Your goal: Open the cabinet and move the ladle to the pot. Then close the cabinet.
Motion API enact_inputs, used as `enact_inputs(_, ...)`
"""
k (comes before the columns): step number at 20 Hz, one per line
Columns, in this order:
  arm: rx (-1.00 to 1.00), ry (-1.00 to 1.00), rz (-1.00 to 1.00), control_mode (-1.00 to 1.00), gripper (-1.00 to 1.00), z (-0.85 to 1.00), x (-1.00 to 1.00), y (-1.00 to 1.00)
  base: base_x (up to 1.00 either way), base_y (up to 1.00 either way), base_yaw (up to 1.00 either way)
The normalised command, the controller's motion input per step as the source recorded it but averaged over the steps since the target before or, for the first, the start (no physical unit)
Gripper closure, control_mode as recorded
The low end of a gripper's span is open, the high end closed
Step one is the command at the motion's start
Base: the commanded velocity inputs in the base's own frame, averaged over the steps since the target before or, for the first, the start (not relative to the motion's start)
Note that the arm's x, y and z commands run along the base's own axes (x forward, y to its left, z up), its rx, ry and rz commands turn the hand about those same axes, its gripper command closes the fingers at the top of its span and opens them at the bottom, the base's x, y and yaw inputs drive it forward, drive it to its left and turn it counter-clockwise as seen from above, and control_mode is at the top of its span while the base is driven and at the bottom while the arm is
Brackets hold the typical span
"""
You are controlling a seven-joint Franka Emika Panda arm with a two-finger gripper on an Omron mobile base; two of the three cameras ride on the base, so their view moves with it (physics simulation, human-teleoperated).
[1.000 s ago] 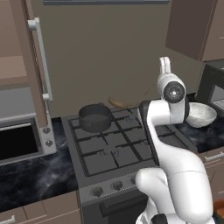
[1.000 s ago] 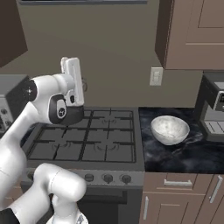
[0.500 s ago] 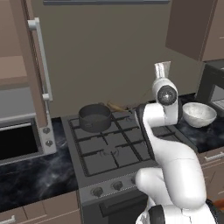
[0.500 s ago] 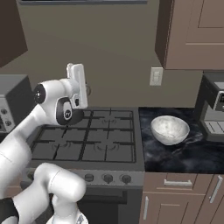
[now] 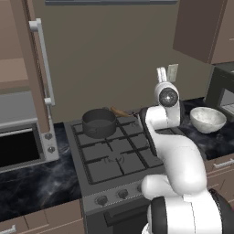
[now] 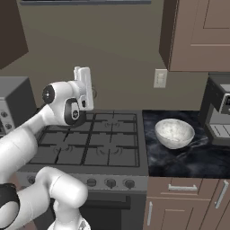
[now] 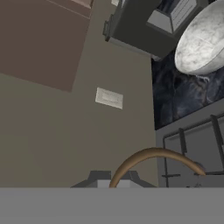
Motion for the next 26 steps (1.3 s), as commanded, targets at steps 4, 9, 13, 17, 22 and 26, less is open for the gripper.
enact_inputs(4, 0.0, 0.05, 0.0, -1.0, 1.0, -0.12, 0.29, 0.0, 0.0, 0.0, 0.0)
enact_inputs(9, 0.0, 0.04, 0.0, -1.0, 1.0, -0.06, 0.28, 0.0, 0.0, 0.0, 0.0)
enact_inputs(13, -0.01, 0.02, 0.0, -1.0, 1.0, -0.04, 0.26, 0.0, 0.0, 0.0, 0.0)
enact_inputs(17, -0.01, 0.0, 0.0, -1.0, 1.0, -0.08, 0.23, 0.0, 0.0, 0.0, 0.0)
enact_inputs(22, -0.02, 0.0, 0.0, -1.0, 1.0, -0.13, 0.24, 0.01, 0.0, 0.0, 0.0)
enact_inputs(26, -0.02, 0.0, 0.0, -1.0, 1.0, -0.11, 0.2, 0.09, 0.0, 0.0, 0.0)
